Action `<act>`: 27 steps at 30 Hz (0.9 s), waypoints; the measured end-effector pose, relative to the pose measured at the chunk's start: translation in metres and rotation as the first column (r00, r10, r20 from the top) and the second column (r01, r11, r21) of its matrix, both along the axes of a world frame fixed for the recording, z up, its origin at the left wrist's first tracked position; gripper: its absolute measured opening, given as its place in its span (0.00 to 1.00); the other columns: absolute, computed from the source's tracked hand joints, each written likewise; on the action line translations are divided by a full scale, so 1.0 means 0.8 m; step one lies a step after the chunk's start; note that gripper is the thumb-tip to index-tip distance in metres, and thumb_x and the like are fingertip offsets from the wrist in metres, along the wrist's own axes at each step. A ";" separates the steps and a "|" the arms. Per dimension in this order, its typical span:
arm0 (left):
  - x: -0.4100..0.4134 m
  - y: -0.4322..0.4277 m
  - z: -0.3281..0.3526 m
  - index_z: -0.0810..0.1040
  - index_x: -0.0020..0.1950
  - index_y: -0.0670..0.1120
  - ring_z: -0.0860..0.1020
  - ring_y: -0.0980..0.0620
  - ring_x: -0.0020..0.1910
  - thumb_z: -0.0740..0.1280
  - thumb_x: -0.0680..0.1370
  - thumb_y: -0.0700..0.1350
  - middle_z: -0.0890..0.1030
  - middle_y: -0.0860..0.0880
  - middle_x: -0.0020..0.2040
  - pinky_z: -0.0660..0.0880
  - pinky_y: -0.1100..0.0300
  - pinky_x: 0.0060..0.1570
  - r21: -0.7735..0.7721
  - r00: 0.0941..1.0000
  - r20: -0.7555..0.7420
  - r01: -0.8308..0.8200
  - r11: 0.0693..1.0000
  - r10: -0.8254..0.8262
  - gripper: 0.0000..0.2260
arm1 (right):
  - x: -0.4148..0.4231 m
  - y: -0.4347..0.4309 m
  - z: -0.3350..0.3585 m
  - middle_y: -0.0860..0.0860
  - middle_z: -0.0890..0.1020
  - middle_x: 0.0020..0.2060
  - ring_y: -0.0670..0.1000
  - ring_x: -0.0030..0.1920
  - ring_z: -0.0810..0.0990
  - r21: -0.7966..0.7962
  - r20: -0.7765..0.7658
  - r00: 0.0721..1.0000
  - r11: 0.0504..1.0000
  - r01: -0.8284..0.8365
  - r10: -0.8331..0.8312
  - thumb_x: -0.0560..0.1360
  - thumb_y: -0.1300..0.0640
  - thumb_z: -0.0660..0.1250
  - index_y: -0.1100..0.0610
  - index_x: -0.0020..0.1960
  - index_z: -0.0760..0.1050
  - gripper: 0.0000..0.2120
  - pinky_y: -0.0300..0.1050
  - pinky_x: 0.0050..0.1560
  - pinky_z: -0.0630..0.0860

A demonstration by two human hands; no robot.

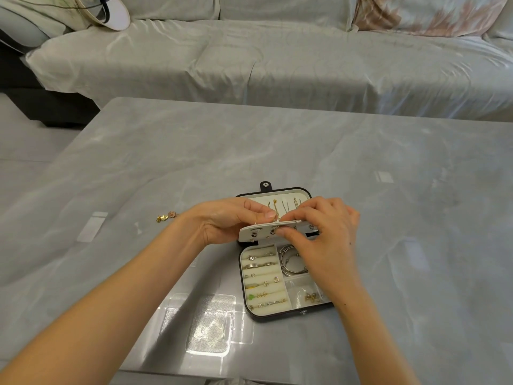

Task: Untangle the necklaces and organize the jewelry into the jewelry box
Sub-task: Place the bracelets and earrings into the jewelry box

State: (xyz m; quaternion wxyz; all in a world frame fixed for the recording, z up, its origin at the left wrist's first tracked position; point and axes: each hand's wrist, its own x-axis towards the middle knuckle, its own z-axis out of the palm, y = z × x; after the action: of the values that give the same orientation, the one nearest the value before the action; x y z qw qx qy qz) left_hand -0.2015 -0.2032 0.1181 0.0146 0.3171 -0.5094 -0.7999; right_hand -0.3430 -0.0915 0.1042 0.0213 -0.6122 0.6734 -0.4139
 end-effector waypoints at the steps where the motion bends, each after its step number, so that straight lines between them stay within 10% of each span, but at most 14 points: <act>1: 0.000 0.000 -0.001 0.84 0.34 0.47 0.80 0.57 0.35 0.69 0.65 0.46 0.83 0.51 0.36 0.75 0.67 0.35 -0.004 1.000 -0.004 -0.001 1.000 0.001 0.06 | 0.000 -0.001 0.000 0.39 0.75 0.40 0.44 0.46 0.71 -0.002 0.000 1.000 1.000 0.001 -0.001 0.65 0.47 0.71 0.45 0.40 0.80 0.05 0.40 0.51 0.56; 10: -0.002 -0.006 0.005 0.83 0.31 0.48 0.77 0.58 0.32 0.66 0.69 0.42 0.80 0.52 0.32 0.73 0.68 0.33 -0.114 0.998 0.037 0.045 0.992 -0.041 0.09 | 0.000 -0.001 -0.002 0.38 0.74 0.41 0.43 0.47 0.70 -0.006 -0.017 1.000 1.000 0.004 -0.004 0.66 0.44 0.69 0.45 0.41 0.80 0.07 0.39 0.52 0.55; 16: 0.000 -0.020 0.011 0.84 0.33 0.50 0.72 0.52 0.45 0.74 0.67 0.45 0.81 0.56 0.35 0.65 0.57 0.52 -0.297 0.985 0.136 0.147 0.943 -0.110 0.03 | 0.000 -0.004 -0.003 0.40 0.76 0.41 0.42 0.47 0.68 -0.017 -0.018 1.000 1.000 0.012 -0.012 0.66 0.47 0.71 0.46 0.41 0.80 0.05 0.39 0.52 0.55; 27: -0.009 -0.043 0.032 0.84 0.32 0.49 0.71 0.54 0.42 0.69 0.73 0.37 0.81 0.53 0.35 0.65 0.60 0.45 -0.360 0.924 0.360 0.266 0.894 -0.129 0.12 | -0.001 -0.018 -0.001 0.40 0.76 0.40 0.43 0.47 0.68 -0.023 -0.003 1.000 1.000 -0.001 0.001 0.67 0.46 0.71 0.45 0.42 0.80 0.05 0.42 0.52 0.56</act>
State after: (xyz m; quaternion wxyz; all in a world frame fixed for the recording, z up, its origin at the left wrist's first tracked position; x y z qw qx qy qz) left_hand -0.2090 -0.2374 0.1436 -0.0877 0.3813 -0.6878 -0.6114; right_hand -0.3441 -0.1057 0.1034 0.0137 -0.6133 0.6683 -0.4207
